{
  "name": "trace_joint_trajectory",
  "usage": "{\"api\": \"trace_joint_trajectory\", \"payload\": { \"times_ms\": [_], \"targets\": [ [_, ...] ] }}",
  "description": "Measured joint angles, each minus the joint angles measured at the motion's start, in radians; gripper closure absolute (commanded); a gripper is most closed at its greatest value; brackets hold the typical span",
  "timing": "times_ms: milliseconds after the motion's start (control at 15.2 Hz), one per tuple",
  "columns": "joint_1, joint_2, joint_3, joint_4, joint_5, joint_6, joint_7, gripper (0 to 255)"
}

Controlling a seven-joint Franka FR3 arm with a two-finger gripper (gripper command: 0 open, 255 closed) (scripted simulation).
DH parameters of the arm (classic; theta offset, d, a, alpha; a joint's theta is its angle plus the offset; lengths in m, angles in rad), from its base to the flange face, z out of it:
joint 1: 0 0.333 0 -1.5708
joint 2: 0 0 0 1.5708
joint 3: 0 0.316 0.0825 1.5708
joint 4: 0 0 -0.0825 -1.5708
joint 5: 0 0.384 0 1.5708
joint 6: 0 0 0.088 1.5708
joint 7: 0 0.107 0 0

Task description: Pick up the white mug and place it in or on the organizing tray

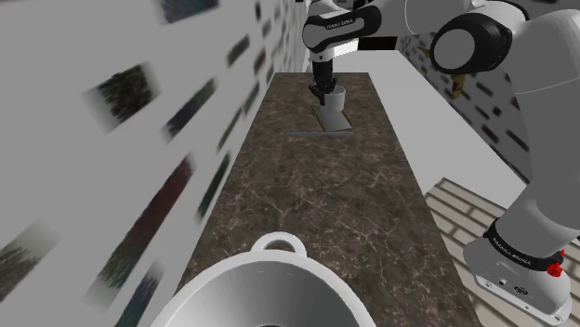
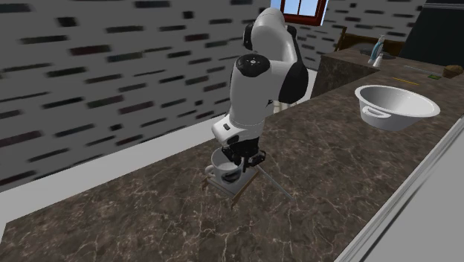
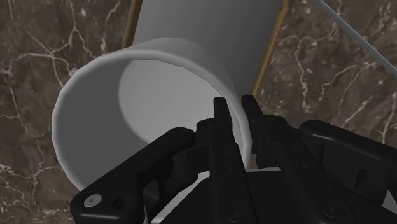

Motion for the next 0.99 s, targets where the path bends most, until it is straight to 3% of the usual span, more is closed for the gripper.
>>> {"api": "trace_joint_trajectory", "payload": {
  "times_ms": [198, 264, 660, 990],
  "targets": [
    [0.0, 0.0, 0.0, 0.0, 0.0, 0.001, 0.0, 255],
    [0.0, 0.0, 0.0, -0.001, 0.0, 0.001, 0.0, 0],
    [0.0, 0.0, 0.0, -0.001, 0.0, 0.001, 0.0, 0],
    [-0.004, 0.023, 0.0, 0.148, 0.001, -0.123, -0.004, 0]
  ]
}}
